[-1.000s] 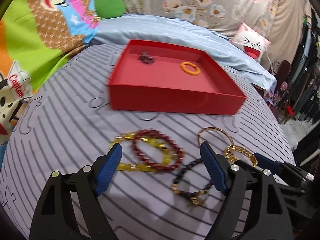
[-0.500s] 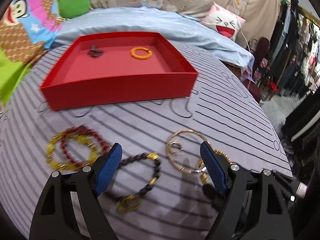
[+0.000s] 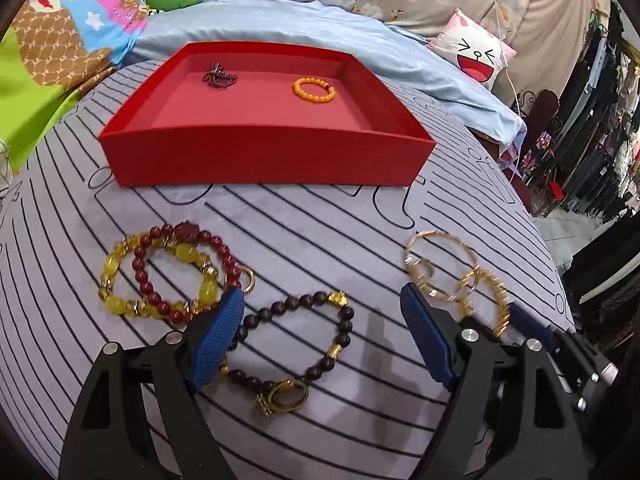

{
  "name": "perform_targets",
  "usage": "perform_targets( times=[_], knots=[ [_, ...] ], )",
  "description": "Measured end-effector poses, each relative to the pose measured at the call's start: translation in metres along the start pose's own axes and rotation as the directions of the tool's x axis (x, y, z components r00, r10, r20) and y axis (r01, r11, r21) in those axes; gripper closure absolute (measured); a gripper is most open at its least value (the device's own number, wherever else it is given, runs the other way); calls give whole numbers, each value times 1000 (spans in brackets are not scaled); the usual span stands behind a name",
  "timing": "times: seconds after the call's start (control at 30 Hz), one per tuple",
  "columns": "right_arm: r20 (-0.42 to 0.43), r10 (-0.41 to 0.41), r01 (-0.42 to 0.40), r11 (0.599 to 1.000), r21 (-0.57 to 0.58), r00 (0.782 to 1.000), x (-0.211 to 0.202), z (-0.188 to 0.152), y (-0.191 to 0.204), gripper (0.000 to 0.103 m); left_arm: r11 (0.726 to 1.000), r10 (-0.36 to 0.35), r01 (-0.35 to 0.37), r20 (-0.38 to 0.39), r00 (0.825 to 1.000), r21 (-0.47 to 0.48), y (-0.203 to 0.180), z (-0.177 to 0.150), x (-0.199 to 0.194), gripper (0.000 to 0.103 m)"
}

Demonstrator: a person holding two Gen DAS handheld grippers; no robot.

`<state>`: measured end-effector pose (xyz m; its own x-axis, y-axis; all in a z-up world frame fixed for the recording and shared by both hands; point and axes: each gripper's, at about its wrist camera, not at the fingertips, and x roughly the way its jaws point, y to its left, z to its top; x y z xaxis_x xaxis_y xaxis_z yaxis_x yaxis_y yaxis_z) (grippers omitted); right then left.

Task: Organize jewelry
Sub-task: 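Close the right tool on the two gold bangles and lift them, then grasp the thin gold bangle with the left tool while the right tool holds the twisted bangle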

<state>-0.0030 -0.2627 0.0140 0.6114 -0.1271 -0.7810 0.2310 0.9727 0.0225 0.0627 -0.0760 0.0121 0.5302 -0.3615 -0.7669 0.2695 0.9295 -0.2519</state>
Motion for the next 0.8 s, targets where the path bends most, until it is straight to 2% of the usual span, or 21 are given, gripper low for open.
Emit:
perform_targets(
  times=[0.13, 0.2, 0.23, 0.3, 0.33, 0.43, 0.47, 0.5, 0.57, 0.67, 0.8],
  knots=[
    [-7, -46, 46, 998, 40, 999, -1, 2, -13, 52, 1000, -10, 10, 3, 1000, -5, 0, -2, -1, 27],
    [-29, 30, -27, 995, 100, 999, -1, 3, -23, 52, 1000, -15, 15, 4, 1000, -5, 1, -2, -2, 27],
    [-31, 29, -25, 992, 121, 999, -2, 5, -26, 52, 1000, -16, 16, 4, 1000, -5, 1, -2, -2, 27],
    [-13, -50, 51, 991, 125, 999, -7, 6, -28, 52, 1000, -17, 17, 5, 1000, -6, 1, -3, -3, 27],
    [-11, -117, 117, 986, 122, 993, -10, 7, -29, 52, 1000, -18, 18, 4, 1000, -6, 1, -3, -3, 27],
    [-35, -185, 188, 976, 110, 982, -10, 6, -33, 52, 1000, -20, 20, 5, 1000, -6, 2, -5, -6, 27],
    [-50, -182, 186, 977, 108, 982, -9, 5, -35, 52, 1000, -19, 19, 5, 1000, -5, 1, -7, -6, 27],
    [-65, -168, 174, 978, 112, 984, -9, 4, -36, 52, 1000, -21, 21, 5, 1000, -4, 1, -8, -7, 27],
    [-117, -72, 89, 986, 143, 991, -9, -2, -43, 52, 1000, -22, 22, 4, 1000, -2, 0, -9, -8, 27],
    [-133, 38, -17, 988, 154, 990, -19, -11, -41, 52, 1000, -27, 27, 3, 1000, 1, -2, -11, -9, 27],
    [-154, 209, -185, 970, 158, 966, -28, -22, -27, 52, 999, -44, 44, -1, 999, 11, -6, -15, -12, 27]
  ],
)
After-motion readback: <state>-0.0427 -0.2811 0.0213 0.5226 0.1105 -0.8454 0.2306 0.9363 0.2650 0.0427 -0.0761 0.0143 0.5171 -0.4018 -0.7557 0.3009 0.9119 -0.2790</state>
